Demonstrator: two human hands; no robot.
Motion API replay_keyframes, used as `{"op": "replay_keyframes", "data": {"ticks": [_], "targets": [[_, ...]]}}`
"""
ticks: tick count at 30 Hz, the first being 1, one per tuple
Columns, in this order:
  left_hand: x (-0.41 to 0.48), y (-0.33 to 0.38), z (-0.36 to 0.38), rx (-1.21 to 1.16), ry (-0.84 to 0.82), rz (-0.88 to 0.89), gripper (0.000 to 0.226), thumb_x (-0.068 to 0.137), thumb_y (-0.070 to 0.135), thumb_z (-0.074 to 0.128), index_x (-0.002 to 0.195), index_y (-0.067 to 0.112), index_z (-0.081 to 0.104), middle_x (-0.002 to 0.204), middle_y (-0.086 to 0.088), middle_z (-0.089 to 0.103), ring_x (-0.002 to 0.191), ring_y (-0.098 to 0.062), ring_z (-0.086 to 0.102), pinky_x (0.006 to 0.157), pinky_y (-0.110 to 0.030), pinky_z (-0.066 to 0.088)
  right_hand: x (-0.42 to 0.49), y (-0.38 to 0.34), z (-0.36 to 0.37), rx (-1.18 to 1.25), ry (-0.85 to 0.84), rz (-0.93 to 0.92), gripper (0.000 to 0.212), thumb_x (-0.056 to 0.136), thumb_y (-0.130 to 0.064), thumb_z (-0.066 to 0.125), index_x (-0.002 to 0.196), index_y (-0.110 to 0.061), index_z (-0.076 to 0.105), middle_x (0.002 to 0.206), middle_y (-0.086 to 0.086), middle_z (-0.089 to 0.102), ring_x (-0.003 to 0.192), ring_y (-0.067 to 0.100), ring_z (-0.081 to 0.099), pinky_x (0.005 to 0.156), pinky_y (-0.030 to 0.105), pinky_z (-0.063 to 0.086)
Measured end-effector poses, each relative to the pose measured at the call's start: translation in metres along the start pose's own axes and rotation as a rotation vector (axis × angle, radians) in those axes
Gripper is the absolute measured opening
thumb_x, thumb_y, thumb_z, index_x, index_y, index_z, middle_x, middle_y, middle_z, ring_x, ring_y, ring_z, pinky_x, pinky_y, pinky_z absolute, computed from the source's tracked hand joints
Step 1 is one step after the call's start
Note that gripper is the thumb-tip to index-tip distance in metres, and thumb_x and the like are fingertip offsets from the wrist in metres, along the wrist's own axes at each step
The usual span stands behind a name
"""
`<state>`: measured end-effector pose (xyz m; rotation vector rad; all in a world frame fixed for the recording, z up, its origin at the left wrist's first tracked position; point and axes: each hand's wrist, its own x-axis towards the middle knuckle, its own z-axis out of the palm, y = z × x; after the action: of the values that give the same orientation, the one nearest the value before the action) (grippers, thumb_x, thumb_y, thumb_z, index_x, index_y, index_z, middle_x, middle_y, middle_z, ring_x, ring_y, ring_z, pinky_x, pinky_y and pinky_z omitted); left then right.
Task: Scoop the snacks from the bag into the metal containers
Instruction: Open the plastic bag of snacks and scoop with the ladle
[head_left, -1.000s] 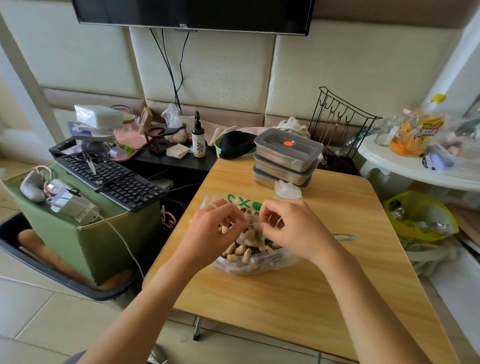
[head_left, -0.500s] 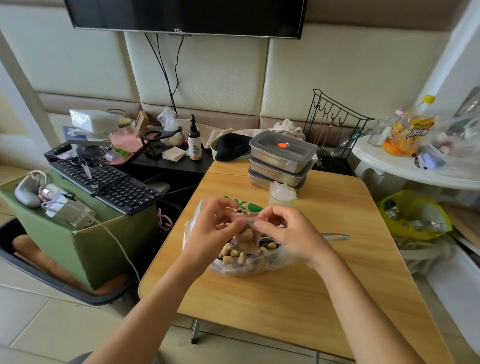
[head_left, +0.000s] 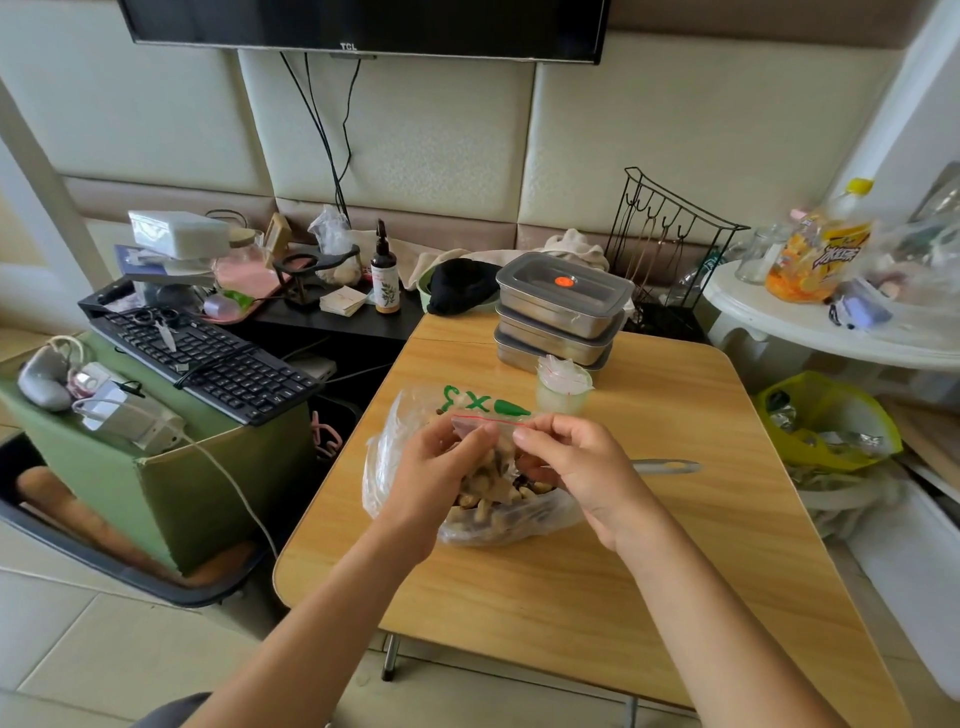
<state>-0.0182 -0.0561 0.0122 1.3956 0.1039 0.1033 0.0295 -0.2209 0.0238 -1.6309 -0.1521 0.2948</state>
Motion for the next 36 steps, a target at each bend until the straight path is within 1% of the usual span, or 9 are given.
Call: {"op": "replay_keyframes", "data": {"ticks": [3,6,11,15,18,20,23,28,36], "targets": [[0.001,-0.001,0.0,0.035,0.017,-0.009,0.022,0.099,0.029,0.067,0.107,0.012,0.077,0.102,-0.024,0.074,0.091,-0.044,0.073,0.081,-0.057,0.061,0.001,0.0,0.002,-0.057,0.063,-0.072,0.009,0.096,-0.019,0.073,0.093,-0.011,0.077,0.086,0.004,0.077,0.083,0.02,0.07,0.084,0.035,0.06],[0.004,-0.002,-0.002,0.047,0.062,-0.015,0.023,0.097,0.031,0.07,0.105,0.01,0.077,0.104,-0.026,0.073,0.096,-0.045,0.071,0.084,-0.057,0.059,0.001,0.0,0.004,-0.12,0.085,-0.151,0.009,0.096,-0.02,0.073,0.09,-0.013,0.075,0.086,0.006,0.076,0.09,0.03,0.072,0.085,0.041,0.06],[0.004,-0.003,-0.003,0.011,0.079,-0.042,0.022,0.097,0.029,0.07,0.107,0.01,0.076,0.104,-0.025,0.074,0.089,-0.041,0.073,0.078,-0.05,0.061,0.004,0.001,0.009,-0.109,0.034,-0.12,0.009,0.097,-0.022,0.071,0.095,-0.015,0.075,0.091,0.003,0.077,0.09,0.015,0.072,0.081,0.028,0.059],[0.003,-0.002,-0.004,-0.001,0.073,-0.026,0.016,0.098,0.026,0.068,0.102,0.013,0.078,0.094,-0.027,0.072,0.077,-0.034,0.06,0.068,-0.042,0.052,0.005,0.002,0.011,-0.063,0.03,-0.107,0.01,0.098,-0.018,0.071,0.094,-0.01,0.075,0.086,0.001,0.077,0.083,0.01,0.07,0.075,0.023,0.056],[0.003,-0.001,-0.004,-0.004,0.066,-0.013,0.016,0.099,0.025,0.067,0.102,0.014,0.078,0.1,-0.025,0.073,0.084,-0.034,0.065,0.074,-0.044,0.054,0.003,-0.001,0.012,-0.039,0.017,-0.113,0.011,0.098,-0.017,0.07,0.094,-0.007,0.072,0.085,0.002,0.076,0.081,0.009,0.07,0.073,0.02,0.056],[0.003,-0.002,-0.004,-0.006,0.061,-0.006,0.018,0.099,0.026,0.067,0.103,0.012,0.077,0.103,-0.028,0.072,0.085,-0.035,0.065,0.077,-0.046,0.054,0.003,-0.002,0.012,-0.03,0.019,-0.121,0.011,0.097,-0.016,0.069,0.093,-0.006,0.071,0.086,0.006,0.075,0.081,0.013,0.07,0.074,0.024,0.057],[0.003,-0.003,-0.003,0.01,0.056,-0.002,0.02,0.099,0.028,0.067,0.103,0.01,0.077,0.105,-0.032,0.07,0.088,-0.051,0.065,0.083,-0.057,0.057,0.003,0.0,0.012,-0.05,0.037,-0.157,0.011,0.097,-0.014,0.068,0.09,-0.006,0.069,0.086,0.014,0.074,0.077,0.018,0.069,0.073,0.031,0.058],[0.001,0.0,-0.001,0.012,0.078,-0.016,0.019,0.099,0.028,0.066,0.098,0.015,0.08,0.1,-0.021,0.075,0.094,-0.04,0.07,0.085,-0.053,0.058,0.003,0.0,0.011,-0.095,0.029,-0.185,0.012,0.099,-0.017,0.068,0.092,-0.008,0.071,0.086,0.015,0.074,0.077,0.021,0.071,0.077,0.038,0.061],[-0.001,0.0,0.0,-0.015,0.082,-0.016,0.02,0.1,0.026,0.065,0.103,0.012,0.078,0.099,-0.019,0.077,0.099,-0.044,0.07,0.086,-0.057,0.058,0.003,0.001,0.011,-0.093,0.042,-0.167,0.01,0.098,-0.022,0.071,0.095,-0.013,0.075,0.089,0.012,0.076,0.084,0.029,0.073,0.081,0.042,0.062]]}}
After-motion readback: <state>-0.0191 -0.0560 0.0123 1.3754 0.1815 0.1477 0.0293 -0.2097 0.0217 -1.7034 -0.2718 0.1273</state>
